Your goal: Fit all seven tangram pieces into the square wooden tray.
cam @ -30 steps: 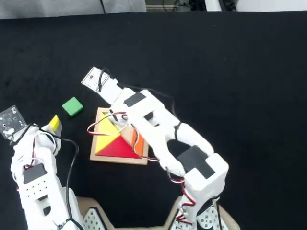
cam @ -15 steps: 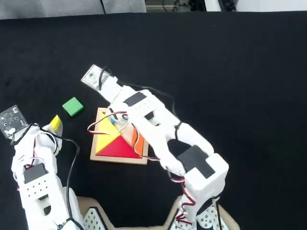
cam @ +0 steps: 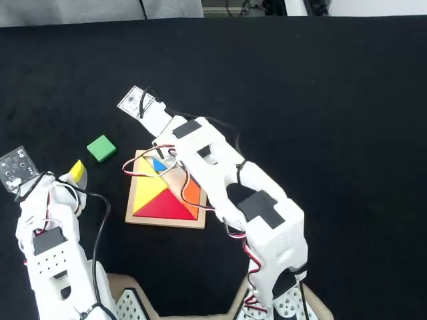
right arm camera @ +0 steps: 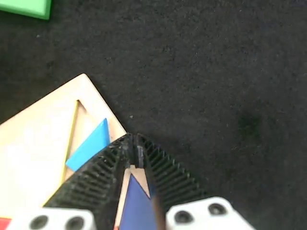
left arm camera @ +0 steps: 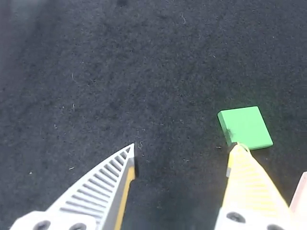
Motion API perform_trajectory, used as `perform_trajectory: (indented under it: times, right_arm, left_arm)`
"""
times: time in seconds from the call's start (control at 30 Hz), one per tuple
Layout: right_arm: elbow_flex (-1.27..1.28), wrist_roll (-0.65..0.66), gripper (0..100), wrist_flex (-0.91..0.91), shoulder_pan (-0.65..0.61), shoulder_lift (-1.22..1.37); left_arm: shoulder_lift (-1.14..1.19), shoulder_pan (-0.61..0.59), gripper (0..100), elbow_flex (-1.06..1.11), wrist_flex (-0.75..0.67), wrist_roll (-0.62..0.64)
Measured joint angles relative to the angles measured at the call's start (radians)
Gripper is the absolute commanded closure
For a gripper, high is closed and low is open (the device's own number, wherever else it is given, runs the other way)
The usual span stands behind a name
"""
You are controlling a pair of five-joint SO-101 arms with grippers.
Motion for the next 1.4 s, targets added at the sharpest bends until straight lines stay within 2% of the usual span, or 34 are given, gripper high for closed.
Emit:
perform_trajectory:
  times: [0.23,0.4,0.57,0.77,1.4]
  right_arm:
    - [0.041,0.000,98.8,-0.005,-0.069,-0.018]
    - [0.049,0.000,98.8,0.000,-0.072,-0.044]
    - [0.120,0.000,98.8,0.035,-0.028,-0.181]
    - [0.282,0.000,98.8,0.046,-0.041,-0.342]
    - [0.219,0.002,98.8,0.104,-0.043,-0.204]
  left_arm:
    - [0.000,0.000,70,0.000,0.000,0.000]
    - [0.000,0.000,70,0.000,0.000,0.000]
    - [0.000,0.000,70,0.000,0.000,0.000]
    - [0.000,0.000,70,0.000,0.000,0.000]
    - [0.000,0.000,70,0.000,0.000,0.000]
